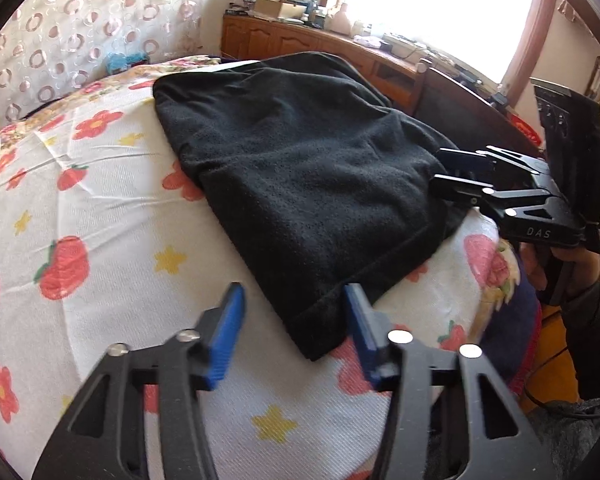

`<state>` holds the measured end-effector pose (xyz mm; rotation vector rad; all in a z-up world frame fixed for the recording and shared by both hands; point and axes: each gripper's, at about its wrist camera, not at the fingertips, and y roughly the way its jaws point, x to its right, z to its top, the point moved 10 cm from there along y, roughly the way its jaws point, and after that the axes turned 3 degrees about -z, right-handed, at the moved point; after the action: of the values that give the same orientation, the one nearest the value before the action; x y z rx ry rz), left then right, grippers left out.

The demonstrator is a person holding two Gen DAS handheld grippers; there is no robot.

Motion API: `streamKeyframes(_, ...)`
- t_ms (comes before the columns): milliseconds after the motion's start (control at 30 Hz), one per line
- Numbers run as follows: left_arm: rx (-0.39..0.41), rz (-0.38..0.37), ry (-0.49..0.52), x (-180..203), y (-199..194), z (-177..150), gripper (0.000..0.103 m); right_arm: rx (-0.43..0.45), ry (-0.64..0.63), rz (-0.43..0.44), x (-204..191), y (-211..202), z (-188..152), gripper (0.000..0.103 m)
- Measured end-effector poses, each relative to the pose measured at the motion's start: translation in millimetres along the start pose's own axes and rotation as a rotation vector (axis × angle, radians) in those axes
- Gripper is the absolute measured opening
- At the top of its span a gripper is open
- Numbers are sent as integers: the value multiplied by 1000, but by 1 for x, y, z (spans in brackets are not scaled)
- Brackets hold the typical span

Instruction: Fold small clothes

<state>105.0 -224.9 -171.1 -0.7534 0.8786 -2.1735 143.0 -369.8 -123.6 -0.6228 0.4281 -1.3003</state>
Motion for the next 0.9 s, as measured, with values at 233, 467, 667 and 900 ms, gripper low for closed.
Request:
streamKeyframes(233, 48, -54, 27, 18, -21, 23, 7, -1, -58, 50, -14, -11, -3, 72)
streamKeyframes(467, 186, -76, 53, 30, -62, 88, 7, 15, -128, 57, -30, -10, -4, 75)
streamKeyframes(667, 225, -72, 43, 29, -65, 109, 7, -7, -141, 58, -26, -6, -11, 75)
streamKeyframes(900, 237, -62, 30, 25, -65, 110, 7, -25, -201, -19, -22, -3, -18, 79)
